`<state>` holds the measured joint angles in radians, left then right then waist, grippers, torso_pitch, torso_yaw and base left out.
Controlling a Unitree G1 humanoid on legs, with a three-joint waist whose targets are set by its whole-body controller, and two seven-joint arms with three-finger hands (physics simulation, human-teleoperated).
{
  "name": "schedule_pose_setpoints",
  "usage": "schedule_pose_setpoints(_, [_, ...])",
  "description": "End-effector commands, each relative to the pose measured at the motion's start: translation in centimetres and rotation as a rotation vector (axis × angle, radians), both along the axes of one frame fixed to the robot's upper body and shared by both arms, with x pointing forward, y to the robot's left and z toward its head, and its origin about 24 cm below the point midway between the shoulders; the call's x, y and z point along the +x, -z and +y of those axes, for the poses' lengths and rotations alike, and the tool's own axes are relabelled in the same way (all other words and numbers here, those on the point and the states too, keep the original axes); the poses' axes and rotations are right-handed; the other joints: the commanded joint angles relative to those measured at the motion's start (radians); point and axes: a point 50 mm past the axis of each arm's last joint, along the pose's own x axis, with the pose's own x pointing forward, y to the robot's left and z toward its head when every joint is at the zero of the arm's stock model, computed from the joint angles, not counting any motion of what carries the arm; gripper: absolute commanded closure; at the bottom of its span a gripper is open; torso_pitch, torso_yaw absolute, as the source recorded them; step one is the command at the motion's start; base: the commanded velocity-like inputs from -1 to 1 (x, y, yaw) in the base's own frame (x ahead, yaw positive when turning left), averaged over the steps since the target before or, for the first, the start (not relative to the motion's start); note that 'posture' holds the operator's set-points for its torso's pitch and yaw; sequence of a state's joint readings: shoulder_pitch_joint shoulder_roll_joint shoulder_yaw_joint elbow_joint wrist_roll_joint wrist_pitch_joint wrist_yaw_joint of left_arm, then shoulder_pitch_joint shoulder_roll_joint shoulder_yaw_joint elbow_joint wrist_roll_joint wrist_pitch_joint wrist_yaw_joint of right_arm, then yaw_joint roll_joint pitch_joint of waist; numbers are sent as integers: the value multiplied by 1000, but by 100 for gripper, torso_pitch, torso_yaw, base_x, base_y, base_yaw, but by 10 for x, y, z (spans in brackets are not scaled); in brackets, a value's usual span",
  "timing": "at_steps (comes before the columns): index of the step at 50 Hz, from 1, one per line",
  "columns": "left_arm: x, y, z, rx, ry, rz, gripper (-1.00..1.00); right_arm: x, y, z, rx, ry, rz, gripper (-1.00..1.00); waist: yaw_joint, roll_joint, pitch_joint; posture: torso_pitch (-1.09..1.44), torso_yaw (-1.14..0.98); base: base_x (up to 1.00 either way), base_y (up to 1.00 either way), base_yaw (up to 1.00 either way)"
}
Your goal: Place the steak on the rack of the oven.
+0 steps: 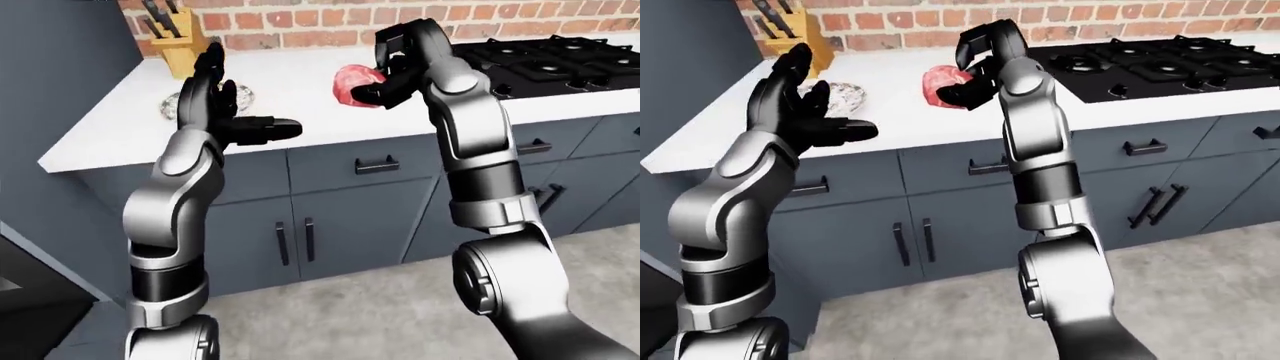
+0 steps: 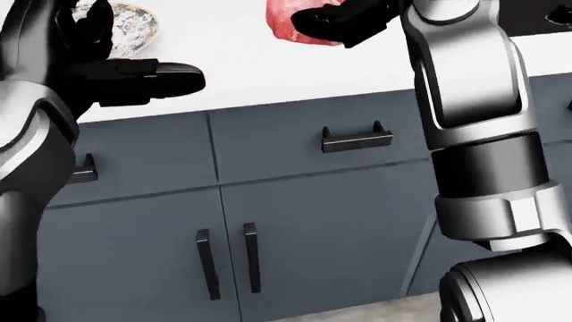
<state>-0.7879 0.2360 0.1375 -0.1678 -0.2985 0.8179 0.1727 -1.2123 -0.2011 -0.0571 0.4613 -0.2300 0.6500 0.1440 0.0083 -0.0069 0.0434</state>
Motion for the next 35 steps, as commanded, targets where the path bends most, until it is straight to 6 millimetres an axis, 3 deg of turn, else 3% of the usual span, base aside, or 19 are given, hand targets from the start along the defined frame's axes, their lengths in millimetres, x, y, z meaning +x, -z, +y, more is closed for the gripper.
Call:
schedule_pose_setpoints(1, [-6,-26,6,-6,-27,-121,-100,-9,-32,10,3,-43,-131,100,10,6,-29,0,0,0,-50,0])
schedule_pose_setpoints(3, [-6,-25,6,-6,-27,-120,-100,-9,-32,10,4,-42,-132,100,11,23,-25,0,0,0,-37,0])
schedule_pose_setpoints(4, [-7,-26,6,-6,-27,-121,-100,-9,-32,10,4,-42,-133,100,8,32,-11,0,0,0,0,0])
schedule_pose_setpoints(5, [-7,-26,6,-7,-27,-121,-100,-9,-32,10,4,-42,-133,100,6,15,-5,0,0,0,0,0])
schedule_pose_setpoints(9, [-6,-27,6,-7,-28,-122,-100,-9,-32,10,2,-42,-134,100,7,-12,2,0,0,0,0,0])
schedule_pose_setpoints(16, [-6,-27,6,-7,-28,-122,-100,-9,-30,10,1,-41,-133,100,-9,-14,14,0,0,0,0,0])
schedule_pose_setpoints(20, [-5,-26,6,-7,-28,-122,-100,-10,-32,9,7,-38,-138,100,-19,14,10,0,0,0,0,0])
schedule_pose_setpoints(23, [-6,-26,5,-6,-27,-122,-100,-10,-31,9,5,-40,-141,100,-30,73,-12,0,0,0,0,0])
schedule_pose_setpoints(24, [-6,-26,6,-6,-27,-122,-100,-10,-31,9,6,-43,-142,100,-25,45,-3,0,0,0,0,0])
schedule_pose_setpoints(30, [-6,-26,5,-4,-26,-122,-100,-11,-30,9,3,-46,-144,100,-13,18,-21,0,0,0,0,0])
schedule_pose_setpoints(31, [-6,-26,5,-5,-26,-122,-100,-11,-30,9,2,-47,-144,100,-4,20,-41,0,0,0,0,20])
schedule_pose_setpoints(33, [-7,-26,5,-4,-26,-122,-100,-11,-29,9,0,-46,-142,100,8,23,-31,0,0,0,0,63])
schedule_pose_setpoints(35, [-6,-25,5,-4,-26,-122,-100,-11,-29,9,-1,-46,-143,100,5,31,-42,0,0,-2,0,98])
